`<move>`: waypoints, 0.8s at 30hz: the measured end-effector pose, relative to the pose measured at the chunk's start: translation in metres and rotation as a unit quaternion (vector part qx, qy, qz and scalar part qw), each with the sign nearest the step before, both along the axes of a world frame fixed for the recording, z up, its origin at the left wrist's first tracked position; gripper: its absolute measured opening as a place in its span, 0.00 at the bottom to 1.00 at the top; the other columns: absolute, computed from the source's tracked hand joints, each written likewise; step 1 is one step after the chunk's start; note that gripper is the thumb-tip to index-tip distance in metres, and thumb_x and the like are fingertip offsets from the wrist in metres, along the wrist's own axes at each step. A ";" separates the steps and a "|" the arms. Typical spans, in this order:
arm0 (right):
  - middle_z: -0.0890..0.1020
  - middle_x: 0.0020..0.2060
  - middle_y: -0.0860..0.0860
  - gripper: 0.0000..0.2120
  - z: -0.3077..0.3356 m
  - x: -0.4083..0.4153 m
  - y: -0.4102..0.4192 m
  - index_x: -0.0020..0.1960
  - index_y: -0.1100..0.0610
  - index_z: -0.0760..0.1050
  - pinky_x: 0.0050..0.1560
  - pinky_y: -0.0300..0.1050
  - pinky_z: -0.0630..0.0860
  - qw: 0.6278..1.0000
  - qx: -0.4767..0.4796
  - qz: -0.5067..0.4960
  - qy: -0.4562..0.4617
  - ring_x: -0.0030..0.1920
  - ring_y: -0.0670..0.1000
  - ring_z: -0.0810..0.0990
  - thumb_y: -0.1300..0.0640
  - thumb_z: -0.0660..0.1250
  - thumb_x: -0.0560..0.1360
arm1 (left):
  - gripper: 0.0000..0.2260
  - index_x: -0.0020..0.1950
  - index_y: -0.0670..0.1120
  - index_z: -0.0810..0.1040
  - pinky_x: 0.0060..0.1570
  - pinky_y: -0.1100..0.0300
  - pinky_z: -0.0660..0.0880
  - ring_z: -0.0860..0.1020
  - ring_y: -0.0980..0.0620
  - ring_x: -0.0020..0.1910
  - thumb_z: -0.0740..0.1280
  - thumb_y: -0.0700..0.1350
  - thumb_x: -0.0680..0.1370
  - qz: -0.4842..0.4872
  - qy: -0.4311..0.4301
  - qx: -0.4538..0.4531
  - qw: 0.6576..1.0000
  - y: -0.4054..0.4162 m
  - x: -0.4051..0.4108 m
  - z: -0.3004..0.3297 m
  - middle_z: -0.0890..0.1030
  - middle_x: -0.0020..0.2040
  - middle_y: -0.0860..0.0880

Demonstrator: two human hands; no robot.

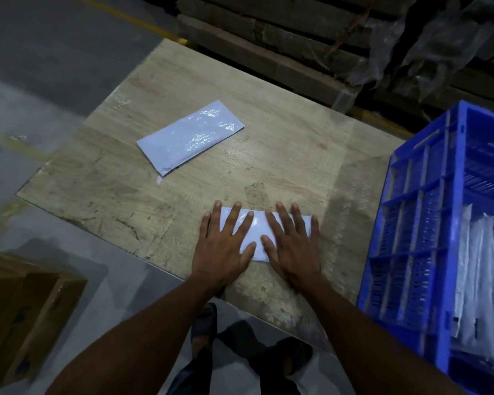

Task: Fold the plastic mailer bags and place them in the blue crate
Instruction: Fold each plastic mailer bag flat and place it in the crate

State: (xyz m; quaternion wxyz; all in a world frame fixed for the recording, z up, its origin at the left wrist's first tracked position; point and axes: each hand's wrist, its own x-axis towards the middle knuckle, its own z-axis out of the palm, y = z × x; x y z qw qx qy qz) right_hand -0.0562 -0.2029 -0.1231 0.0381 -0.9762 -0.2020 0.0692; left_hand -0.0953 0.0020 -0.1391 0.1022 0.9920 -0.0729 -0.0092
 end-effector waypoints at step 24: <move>0.59 0.80 0.52 0.28 0.048 -0.052 -0.006 0.79 0.54 0.63 0.71 0.73 0.61 0.993 -0.015 0.104 -0.048 0.79 0.63 0.58 0.43 0.54 0.82 | 0.37 0.80 0.51 0.67 0.72 0.35 0.66 0.58 0.35 0.81 0.75 0.45 0.72 -0.153 0.018 0.018 0.988 0.035 0.022 0.014 0.64 0.81 0.40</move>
